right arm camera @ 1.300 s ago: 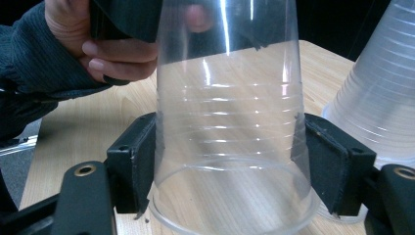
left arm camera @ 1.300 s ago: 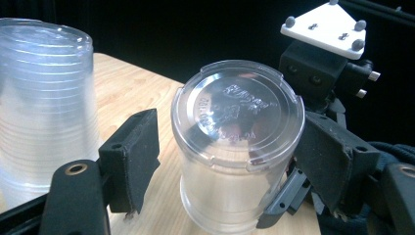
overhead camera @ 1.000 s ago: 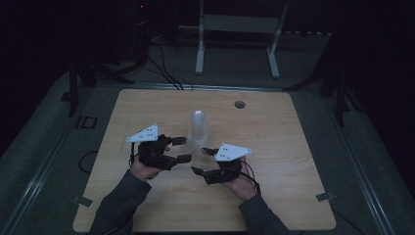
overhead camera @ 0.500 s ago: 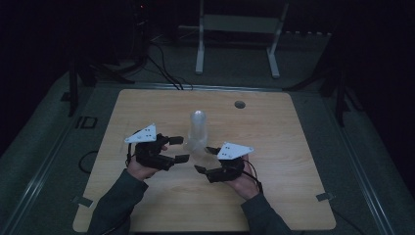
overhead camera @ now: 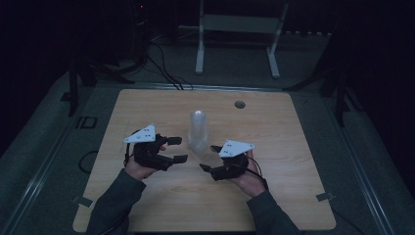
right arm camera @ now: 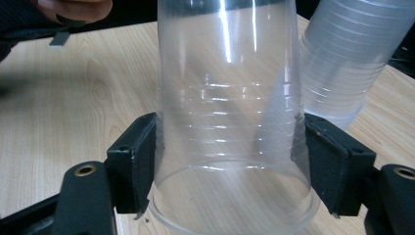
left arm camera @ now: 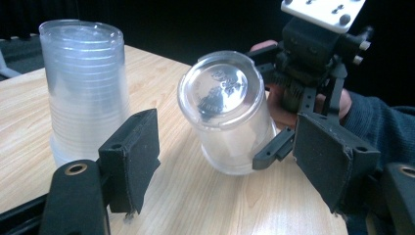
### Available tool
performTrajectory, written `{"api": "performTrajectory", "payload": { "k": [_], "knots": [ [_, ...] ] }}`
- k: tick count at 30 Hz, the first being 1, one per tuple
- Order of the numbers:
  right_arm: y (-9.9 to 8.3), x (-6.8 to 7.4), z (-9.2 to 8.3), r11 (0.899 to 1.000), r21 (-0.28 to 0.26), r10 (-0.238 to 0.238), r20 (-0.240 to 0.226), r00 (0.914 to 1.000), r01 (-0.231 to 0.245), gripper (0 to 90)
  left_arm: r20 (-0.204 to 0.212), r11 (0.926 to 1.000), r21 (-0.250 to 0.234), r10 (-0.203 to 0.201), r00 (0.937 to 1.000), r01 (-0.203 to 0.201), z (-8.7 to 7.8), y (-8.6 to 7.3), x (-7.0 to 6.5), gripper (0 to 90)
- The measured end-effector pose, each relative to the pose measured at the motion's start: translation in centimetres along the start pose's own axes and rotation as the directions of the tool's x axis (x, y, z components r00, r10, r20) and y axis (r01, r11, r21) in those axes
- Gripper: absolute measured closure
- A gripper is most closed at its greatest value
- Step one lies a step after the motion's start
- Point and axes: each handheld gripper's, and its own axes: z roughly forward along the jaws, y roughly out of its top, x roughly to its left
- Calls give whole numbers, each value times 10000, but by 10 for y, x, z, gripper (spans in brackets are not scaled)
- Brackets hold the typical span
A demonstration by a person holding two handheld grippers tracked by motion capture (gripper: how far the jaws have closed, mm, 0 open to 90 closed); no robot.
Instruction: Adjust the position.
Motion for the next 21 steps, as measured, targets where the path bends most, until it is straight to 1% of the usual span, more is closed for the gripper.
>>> {"api": "performTrajectory", "payload": {
  "k": [4,7,11,12,13,14,18,21],
  "knots": [
    [3,-2,-2,9995,300,-137,48,9999,136,278,-67,10000,68,-9,10000,9,-1,-1,1,259],
    [5,-3,-3,9981,564,-240,107,9997,234,279,-98,10000,19,-51,9999,51,-2,-1,2,262],
    [8,-5,-5,9954,832,-478,71,9988,470,279,-171,9999,106,-14,9999,16,-3,-1,2,263],
    [8,-5,-5,9954,832,-478,71,9988,470,279,-171,9999,106,-14,9999,16,-3,-1,2,263],
    [9,-5,-5,9947,890,-523,65,9986,515,279,-171,9999,106,-14,9999,16,-3,-1,2,263],
    [11,-5,-6,9929,1031,-607,30,9981,601,281,-248,9998,217,30,9997,-24,-2,-1,2,265],
    [12,-7,-6,9884,1257,-852,-67,9963,853,281,-412,9994,335,77,9991,-63,-2,-2,1,294],
    [13,-7,-6,9857,1412,-910,-100,9958,915,281,-472,9990,426,145,9988,-125,-1,-2,1,296]
  ]
}}
